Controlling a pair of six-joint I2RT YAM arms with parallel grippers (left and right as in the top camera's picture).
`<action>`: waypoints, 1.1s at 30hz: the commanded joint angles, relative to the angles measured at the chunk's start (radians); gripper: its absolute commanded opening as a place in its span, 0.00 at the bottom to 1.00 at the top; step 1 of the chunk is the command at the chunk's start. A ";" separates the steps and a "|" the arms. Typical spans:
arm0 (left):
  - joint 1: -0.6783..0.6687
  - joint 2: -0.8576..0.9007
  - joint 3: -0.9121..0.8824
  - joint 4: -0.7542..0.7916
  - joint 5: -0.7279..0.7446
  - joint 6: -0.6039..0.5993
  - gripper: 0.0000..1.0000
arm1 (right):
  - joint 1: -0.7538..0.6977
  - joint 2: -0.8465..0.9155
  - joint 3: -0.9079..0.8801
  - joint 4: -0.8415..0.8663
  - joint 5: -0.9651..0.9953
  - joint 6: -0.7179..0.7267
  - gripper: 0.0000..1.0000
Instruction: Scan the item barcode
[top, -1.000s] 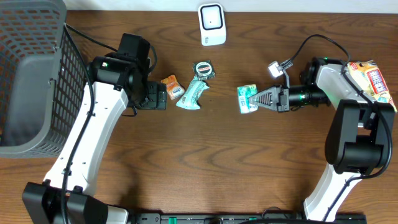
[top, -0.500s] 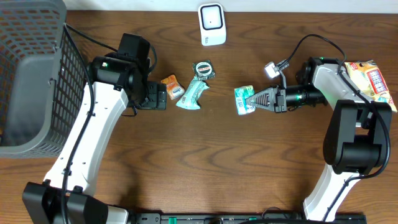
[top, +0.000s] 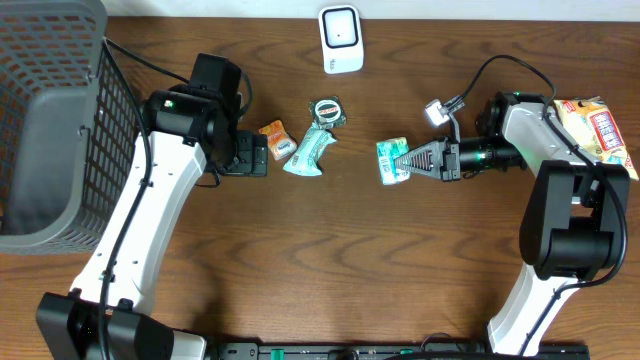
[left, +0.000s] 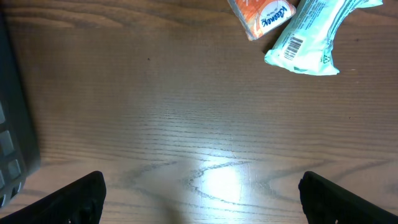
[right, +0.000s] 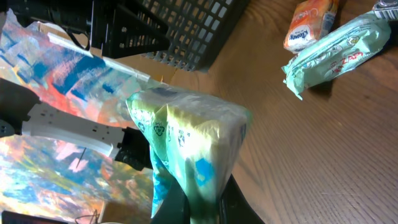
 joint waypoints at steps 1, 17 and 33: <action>0.000 0.003 -0.003 -0.003 -0.005 -0.005 0.98 | 0.023 -0.017 0.003 0.003 -0.016 -0.023 0.01; 0.000 0.003 -0.003 -0.003 -0.005 -0.005 0.98 | 0.156 -0.017 0.008 0.415 0.395 0.751 0.02; 0.000 0.003 -0.003 -0.003 -0.005 -0.005 0.98 | 0.400 -0.014 0.468 0.579 1.508 1.074 0.01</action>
